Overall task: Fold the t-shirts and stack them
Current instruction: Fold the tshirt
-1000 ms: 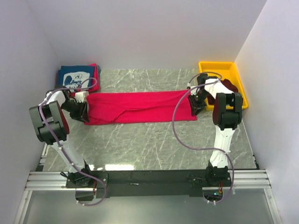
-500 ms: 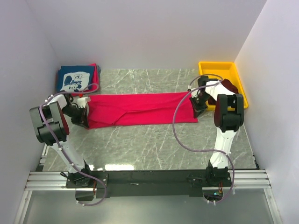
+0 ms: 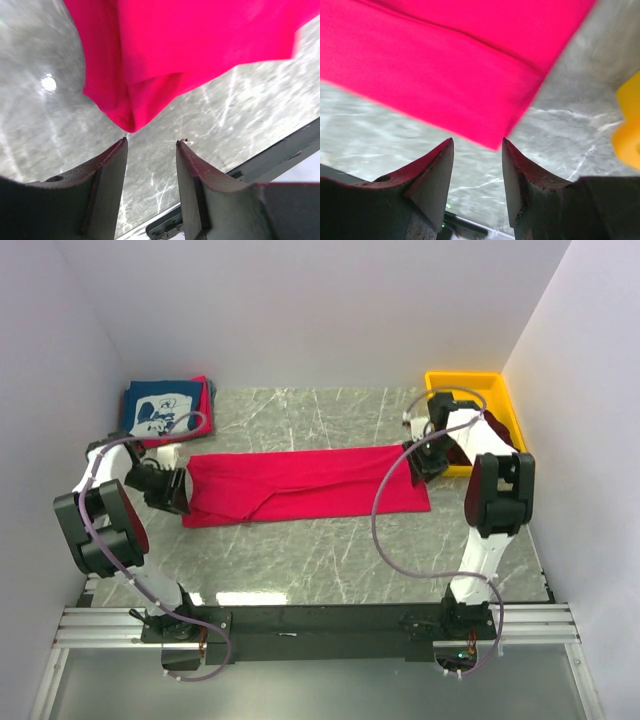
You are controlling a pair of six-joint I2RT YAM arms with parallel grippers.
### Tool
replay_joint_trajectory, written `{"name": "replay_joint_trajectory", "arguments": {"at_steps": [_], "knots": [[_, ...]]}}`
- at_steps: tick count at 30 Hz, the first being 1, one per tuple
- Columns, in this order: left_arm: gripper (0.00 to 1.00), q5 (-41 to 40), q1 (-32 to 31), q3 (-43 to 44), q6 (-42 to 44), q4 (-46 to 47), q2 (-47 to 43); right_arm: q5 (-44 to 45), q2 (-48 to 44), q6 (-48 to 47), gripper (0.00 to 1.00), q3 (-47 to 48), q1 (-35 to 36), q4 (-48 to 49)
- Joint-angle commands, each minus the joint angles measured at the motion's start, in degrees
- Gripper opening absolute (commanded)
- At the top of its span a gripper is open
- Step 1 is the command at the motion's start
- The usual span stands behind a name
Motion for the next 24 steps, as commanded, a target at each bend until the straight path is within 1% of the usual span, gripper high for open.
{"name": "replay_joint_trajectory", "arguments": {"at_steps": [1,2,4,5,7,8,9,10,11,12,13,14,15,17,19,21,22,24], "knots": [[0.49,7.08,0.92,5.24,0.26,-2.99,-2.81,-9.27,-10.10,3.17,0.51,5.85,5.75,-0.93],[0.49,7.80,0.92,5.68,-0.18,-2.91,-2.73,-12.85,-10.63,4.41,0.50,5.86,6.99,0.29],[0.49,9.64,0.92,6.30,-2.64,-2.20,-2.20,-16.04,-11.16,9.22,0.49,5.86,9.98,2.41],[0.49,10.26,0.92,6.48,-3.60,-1.77,-1.15,-19.71,-11.08,11.17,0.47,5.77,12.60,5.03],[0.49,11.66,0.91,6.39,-5.98,-0.89,0.08,-23.07,-10.29,17.12,0.44,5.60,15.52,8.11],[0.49,12.02,0.92,6.22,-7.03,-0.36,1.13,-25.43,-9.85,19.16,0.44,5.42,18.40,11.52],[0.48,12.37,0.92,6.04,-8.43,0.51,1.58,-26.50,-9.24,21.27,0.43,5.16,19.82,13.56],[0.48,12.72,0.92,5.52,-9.23,0.96,1.84,-27.21,-9.15,26.25,0.44,4.11,21.14,16.01],[0.49,12.99,0.92,5.25,-10.20,1.57,2.37,-27.56,-8.97,29.09,0.45,3.49,24.03,21.78],[0.49,13.16,0.92,5.16,-11.51,1.93,2.63,-27.65,-8.53,31.99,0.45,2.53,25.36,24.62],[0.49,13.34,0.92,5.07,-12.05,2.28,3.07,-27.13,-8.36,37.59,0.46,2.17,27.03,27.35],[0.49,13.43,0.92,4.99,-12.57,2.63,3.07,-26.43,-8.01,39.82,0.46,2.00,28.44,31.55],[0.49,13.17,0.83,4.55,-13.80,2.98,2.99,-24.51,-6.96,43.84,0.46,1.99,31.41,33.34],[0.49,12.90,0.74,3.85,-14.51,3.86,2.38,-22.30,-5.55,47.21,0.51,2.17,33.89,37.46],[0.49,12.11,0.57,2.44,-15.39,4.56,1.59,-20.10,-2.65,52.20,0.63,3.40,37.23,38.88],[0.52,11.41,0.21,1.13,-15.31,4.83,1.14,-19.31,0.59,55.38,0.65,5.14,39.25,40.73],[0.53,11.06,0.04,0.59,-15.13,4.92,0.44,-19.05,1.74,57.92,0.71,5.77,41.00,41.08],[0.55,10.18,-0.31,-0.63,-15.13,5.62,-0.35,-18.69,4.46,60.66,0.72,7.09,42.51,42.05]]}}
